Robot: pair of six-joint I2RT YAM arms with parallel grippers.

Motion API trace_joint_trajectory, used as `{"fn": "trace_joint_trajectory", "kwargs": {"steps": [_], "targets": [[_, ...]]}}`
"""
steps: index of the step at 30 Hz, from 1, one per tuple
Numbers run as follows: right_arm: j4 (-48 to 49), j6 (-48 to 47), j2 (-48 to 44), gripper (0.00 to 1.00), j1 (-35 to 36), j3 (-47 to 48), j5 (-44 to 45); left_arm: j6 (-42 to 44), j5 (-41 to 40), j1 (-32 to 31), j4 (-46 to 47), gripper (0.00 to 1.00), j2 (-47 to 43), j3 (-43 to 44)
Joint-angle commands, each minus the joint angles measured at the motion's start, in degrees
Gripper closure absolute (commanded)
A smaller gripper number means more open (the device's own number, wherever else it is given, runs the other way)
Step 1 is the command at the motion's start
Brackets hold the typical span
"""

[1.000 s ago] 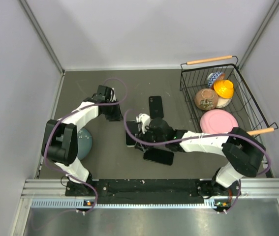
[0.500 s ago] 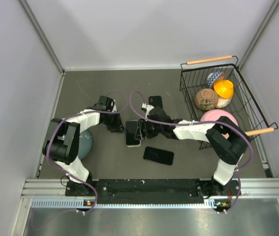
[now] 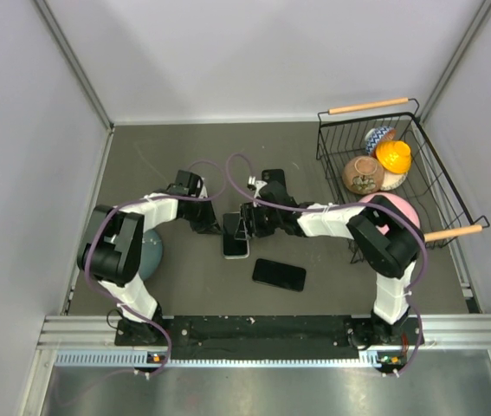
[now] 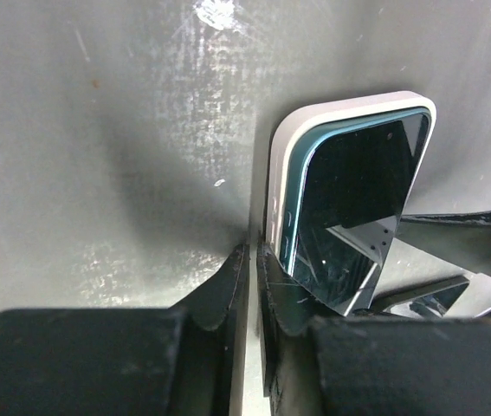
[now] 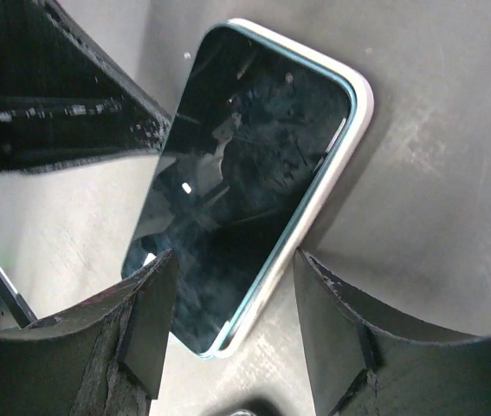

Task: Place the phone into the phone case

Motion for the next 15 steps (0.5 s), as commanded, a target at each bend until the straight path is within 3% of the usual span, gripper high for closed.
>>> {"fn": "trace_joint_trajectory", "kwargs": {"steps": [1, 8, 15], "targets": [[0.65, 3.02, 3.43, 0.44, 0.23, 2.72, 0.17, -0.92, 1.55, -1.41, 2.32, 0.88, 2.44, -0.63], [13.38, 11.37, 2.91, 0.44, -0.12, 0.35, -5.54, -1.18, 2.51, -2.91, 2.58, 0.98, 1.91, -1.77], [32.6, 21.9, 2.82, 0.44, -1.88, -5.18, -11.34, -0.3, -1.0, -2.91, 1.01, 0.99, -0.9, -3.36]]}}
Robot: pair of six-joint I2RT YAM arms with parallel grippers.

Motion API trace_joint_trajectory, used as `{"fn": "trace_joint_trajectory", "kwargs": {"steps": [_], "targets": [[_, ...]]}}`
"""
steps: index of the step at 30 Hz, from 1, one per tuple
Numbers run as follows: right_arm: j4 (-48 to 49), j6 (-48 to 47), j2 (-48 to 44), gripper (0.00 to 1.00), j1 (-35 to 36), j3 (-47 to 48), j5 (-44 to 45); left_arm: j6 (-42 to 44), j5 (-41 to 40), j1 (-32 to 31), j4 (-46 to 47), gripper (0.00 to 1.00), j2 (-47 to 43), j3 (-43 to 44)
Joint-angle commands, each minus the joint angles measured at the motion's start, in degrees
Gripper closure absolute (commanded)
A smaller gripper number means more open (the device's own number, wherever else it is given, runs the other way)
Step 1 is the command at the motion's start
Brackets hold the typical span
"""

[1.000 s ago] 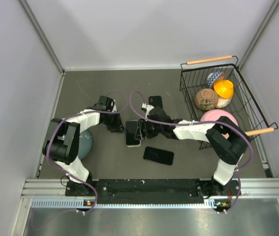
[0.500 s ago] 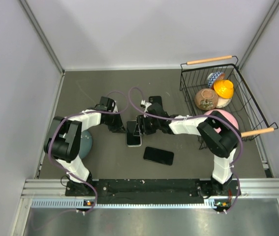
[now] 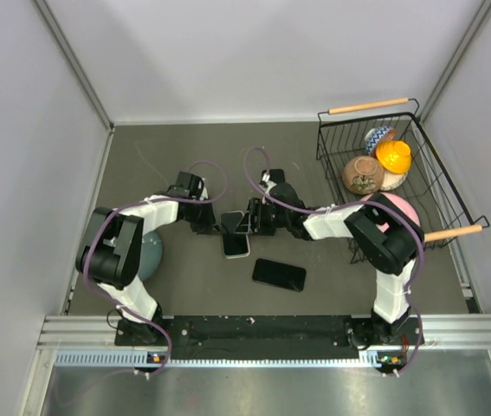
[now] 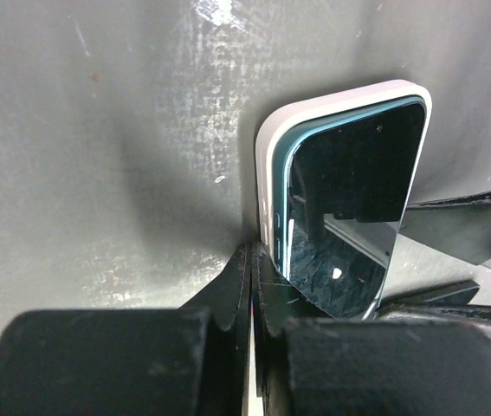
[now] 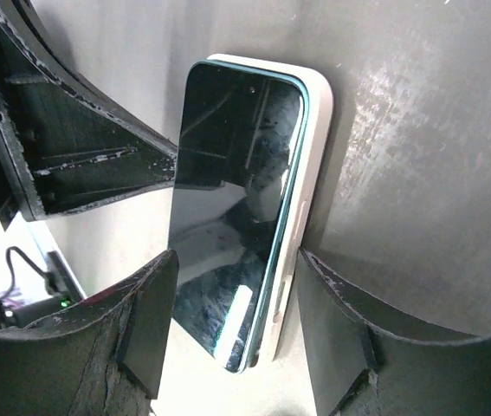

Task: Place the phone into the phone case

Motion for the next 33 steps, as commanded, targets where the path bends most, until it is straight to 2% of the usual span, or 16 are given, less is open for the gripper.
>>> {"fn": "trace_joint_trajectory", "kwargs": {"steps": [1, 7, 11, 14, 17, 23, 25, 28, 29, 33], "targets": [[22.56, 9.66, 1.16, 0.44, 0.26, -2.24, -8.17, 0.18, -0.32, -2.01, -0.63, 0.99, -0.44, -2.28], [25.47, 10.46, 0.46, 0.45, 0.08, -3.3, -9.24, 0.35, -0.59, -2.01, -0.81, 0.99, -0.88, -2.37], [21.88, 6.6, 0.28, 0.45, -0.18, -1.99, -8.97, 0.18, -0.5, -2.01, -0.81, 0.99, -0.62, -2.28], [23.19, 7.12, 0.63, 0.46, -0.71, -1.89, -10.82, 0.27, -0.5, -2.01, -0.81, 0.97, -0.53, -2.37], [15.85, 3.45, 0.11, 0.46, -0.71, -0.06, -9.07, 0.18, -0.5, -2.01, -0.9, 0.97, -0.62, -2.2], [8.87, -0.88, -1.22, 0.5, -0.62, 0.83, -4.67, 0.27, -0.5, -2.01, -1.07, 0.97, -0.44, -1.41], [8.17, -0.88, -0.78, 0.55, -0.62, 0.83, -4.23, 0.18, -0.41, -2.1, -1.08, 0.97, -0.44, -1.4], [9.39, -0.88, 0.89, 0.7, -0.62, 0.74, -4.14, -0.35, 0.37, -2.36, -0.64, 0.97, -0.88, -1.67], [10.0, -0.71, 1.24, 0.78, -0.71, 0.48, -4.23, -0.78, 1.25, -2.36, -0.37, 0.97, -1.58, -2.28], [12.47, -0.09, 1.95, 0.96, -1.5, -0.13, -5.71, -1.4, -0.57, -2.19, -0.9, 0.93, -4.48, -3.43]]}}
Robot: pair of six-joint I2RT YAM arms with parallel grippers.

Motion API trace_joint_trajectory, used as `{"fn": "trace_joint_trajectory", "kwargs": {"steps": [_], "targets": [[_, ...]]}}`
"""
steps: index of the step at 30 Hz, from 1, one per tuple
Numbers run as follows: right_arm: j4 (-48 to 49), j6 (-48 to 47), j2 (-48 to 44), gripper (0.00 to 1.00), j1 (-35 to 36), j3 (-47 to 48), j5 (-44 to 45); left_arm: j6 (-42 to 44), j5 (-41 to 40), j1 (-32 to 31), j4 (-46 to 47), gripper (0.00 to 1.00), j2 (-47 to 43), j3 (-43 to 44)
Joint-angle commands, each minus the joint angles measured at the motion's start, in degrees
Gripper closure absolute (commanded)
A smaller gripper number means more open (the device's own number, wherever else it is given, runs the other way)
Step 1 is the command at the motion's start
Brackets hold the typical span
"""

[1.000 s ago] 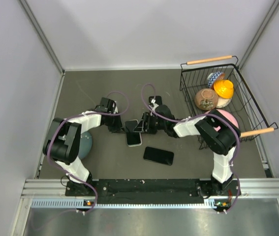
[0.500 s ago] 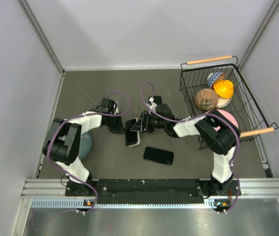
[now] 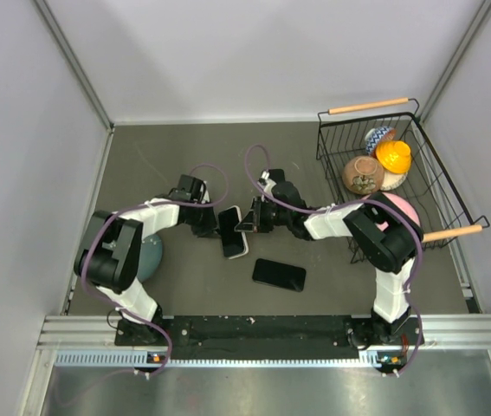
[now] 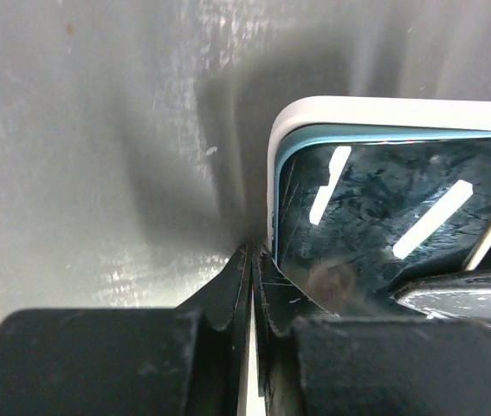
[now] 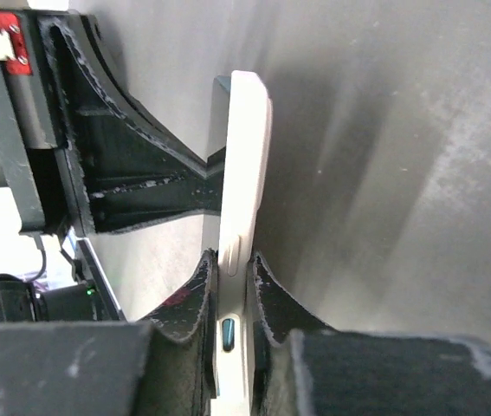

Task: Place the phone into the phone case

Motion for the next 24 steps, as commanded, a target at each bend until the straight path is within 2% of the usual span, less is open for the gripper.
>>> {"fn": "trace_joint_trajectory", "kwargs": {"steps": [1, 5, 9, 12, 14, 15, 17, 21, 22, 24], "targets": [[5.06, -1.27, 0.79, 0.99, -0.49, 1.31, -1.87, -1.23, -0.08, -0.31, -1.73, 0.91, -3.67, -2.24], [8.13, -0.65, -0.96, 1.0, -1.99, 0.69, -5.39, -1.23, -0.27, 3.03, -3.31, 0.75, -10.52, -2.25], [10.16, 0.92, -3.69, 1.0, -3.48, 0.43, -10.56, 1.4, 1.66, 5.32, -5.95, 0.69, -16.5, 0.03], [12.09, 2.77, -6.67, 1.0, -4.8, -0.19, -13.9, 2.9, 7.71, 7.51, -3.69, 0.65, -22.03, -0.31], [11.14, 0.86, -8.26, 1.0, -5.15, 0.51, -15.49, 2.99, 14.65, 9.53, -0.78, 0.61, -26.87, -2.94], [9.56, 0.23, -9.83, 1.0, -5.24, 0.86, -16.72, 3.17, 16.77, 10.06, 2.8, 0.52, -28.27, -3.91], [10.94, 0.66, -10.81, 1.0, -5.85, 1.39, -19.09, 3.43, 21.94, 10.86, 4.67, 0.45, -31.71, -5.32], [21.38, 7.77, -12.48, 1.0, -6.91, 0.61, -26.12, 4.05, 28.55, 11.91, 7.22, 0.42, -35.05, -6.11], [27.94, 12.05, -13.0, 1.0, -7.09, 0.25, -26.92, 3.61, 29.78, 12.17, 9.06, 0.4, -36.1, -6.72], [34.47, 16.9, -13.01, 1.0, -7.53, -0.45, -28.76, 2.65, 32.15, 12.7, 10.82, 0.37, -37.16, -7.43]]}}
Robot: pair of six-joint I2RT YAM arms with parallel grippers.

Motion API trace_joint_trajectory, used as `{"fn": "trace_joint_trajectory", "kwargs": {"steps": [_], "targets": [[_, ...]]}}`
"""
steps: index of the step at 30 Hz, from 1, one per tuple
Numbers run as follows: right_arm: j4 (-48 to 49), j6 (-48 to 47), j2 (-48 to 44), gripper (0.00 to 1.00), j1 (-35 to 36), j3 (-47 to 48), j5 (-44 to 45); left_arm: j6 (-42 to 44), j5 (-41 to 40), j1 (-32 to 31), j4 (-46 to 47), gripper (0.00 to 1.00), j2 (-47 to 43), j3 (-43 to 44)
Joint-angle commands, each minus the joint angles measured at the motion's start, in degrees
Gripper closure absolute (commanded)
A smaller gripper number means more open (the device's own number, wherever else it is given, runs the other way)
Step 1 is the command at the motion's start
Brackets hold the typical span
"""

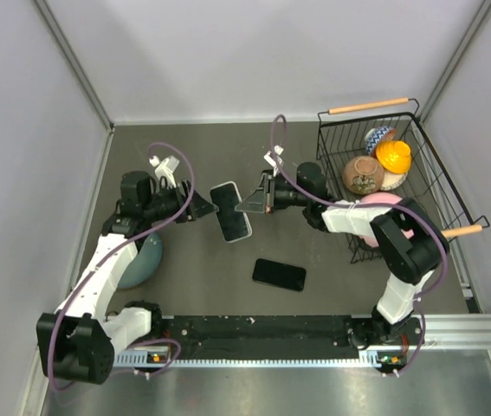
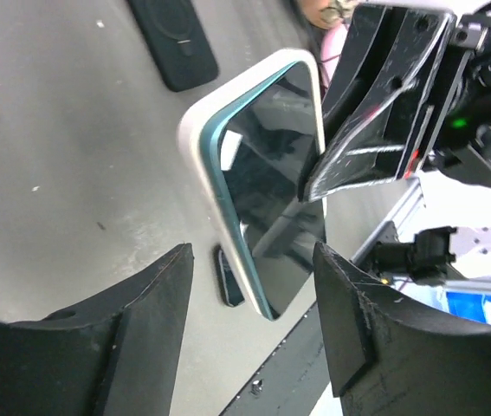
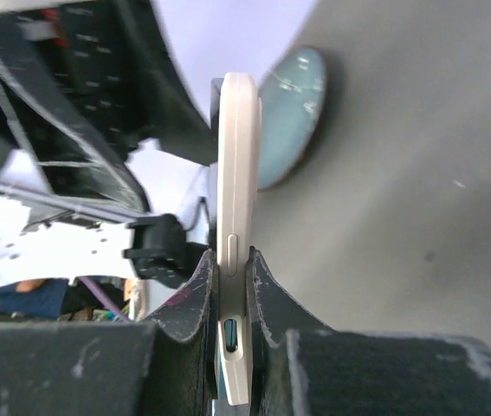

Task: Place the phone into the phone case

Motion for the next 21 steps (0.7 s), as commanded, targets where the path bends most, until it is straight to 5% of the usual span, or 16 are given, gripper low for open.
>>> {"fn": "trace_joint_trajectory", "kwargs": {"steps": [1, 7, 16, 18, 21], "targets": [[24.13, 15.61, -3.83, 1.0, -1.43, 0.2, -8.53, -1.33, 9.96, 1.14, 9.01, 0.35, -3.35, -2.27], [45.77, 28.74, -1.89, 1.0, -1.43, -0.85, -9.94, -5.91, 13.56, 1.23, 16.13, 0.34, -5.99, -4.38], [46.48, 28.31, -2.78, 1.0, -1.43, -3.93, -9.77, -18.12, 16.99, 1.4, 33.55, 0.4, -7.67, -9.4], [47.36, 29.02, -2.6, 1.0, -1.34, -4.1, -9.77, -19.09, 17.43, 1.4, 34.69, 0.46, -6.7, -9.75], [47.98, 29.55, -2.16, 1.0, -1.25, -4.8, -9.77, -20.85, 17.52, 1.4, 37.06, 0.7, -4.94, -10.1]]}}
